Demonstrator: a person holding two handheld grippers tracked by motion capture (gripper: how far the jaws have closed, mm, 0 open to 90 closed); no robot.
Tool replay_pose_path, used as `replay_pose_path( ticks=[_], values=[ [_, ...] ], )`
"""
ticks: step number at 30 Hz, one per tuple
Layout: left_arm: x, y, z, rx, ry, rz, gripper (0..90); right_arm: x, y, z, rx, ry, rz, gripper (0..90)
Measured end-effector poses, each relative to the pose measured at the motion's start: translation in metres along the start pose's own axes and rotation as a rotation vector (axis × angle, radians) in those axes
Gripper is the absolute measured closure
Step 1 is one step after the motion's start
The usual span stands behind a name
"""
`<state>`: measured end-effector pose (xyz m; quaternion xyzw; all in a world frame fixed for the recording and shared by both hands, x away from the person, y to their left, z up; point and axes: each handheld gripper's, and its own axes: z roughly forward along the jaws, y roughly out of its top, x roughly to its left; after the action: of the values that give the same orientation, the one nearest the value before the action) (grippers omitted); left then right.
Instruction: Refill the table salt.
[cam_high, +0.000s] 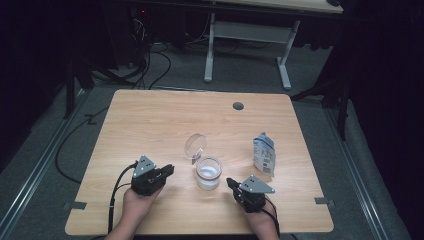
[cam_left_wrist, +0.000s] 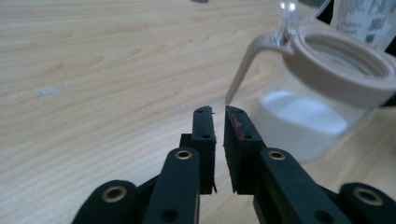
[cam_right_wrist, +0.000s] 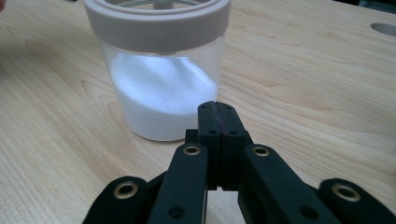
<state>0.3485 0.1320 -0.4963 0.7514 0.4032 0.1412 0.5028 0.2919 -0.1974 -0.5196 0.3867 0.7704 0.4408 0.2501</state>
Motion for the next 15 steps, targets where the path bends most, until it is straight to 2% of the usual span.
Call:
replay_pose_path(
  ticks=[1,3,6,11,15],
  values=[
    [0.000,0.008,0.004,-0.016,-0.002,-0.013,87.8,0.002,0.001,0.002,0.000,0.008,-0.004,90.0],
    [-0.001,0.012,0.005,-0.021,-0.004,-0.012,88.8,0.003,0.001,0.003,0.002,0.012,-0.003,90.0],
    [-0.004,0.027,0.010,-0.049,-0.013,-0.015,89.2,0.009,0.004,0.007,0.002,0.019,-0.029,90.0],
    [-0.011,0.042,0.016,-0.067,-0.020,0.001,89.7,0.012,0.004,0.008,0.008,0.024,-0.043,90.0],
    [-0.016,0.048,0.018,-0.074,-0.027,0.017,89.8,0.013,0.005,0.009,0.006,0.022,-0.048,90.0]
  ],
)
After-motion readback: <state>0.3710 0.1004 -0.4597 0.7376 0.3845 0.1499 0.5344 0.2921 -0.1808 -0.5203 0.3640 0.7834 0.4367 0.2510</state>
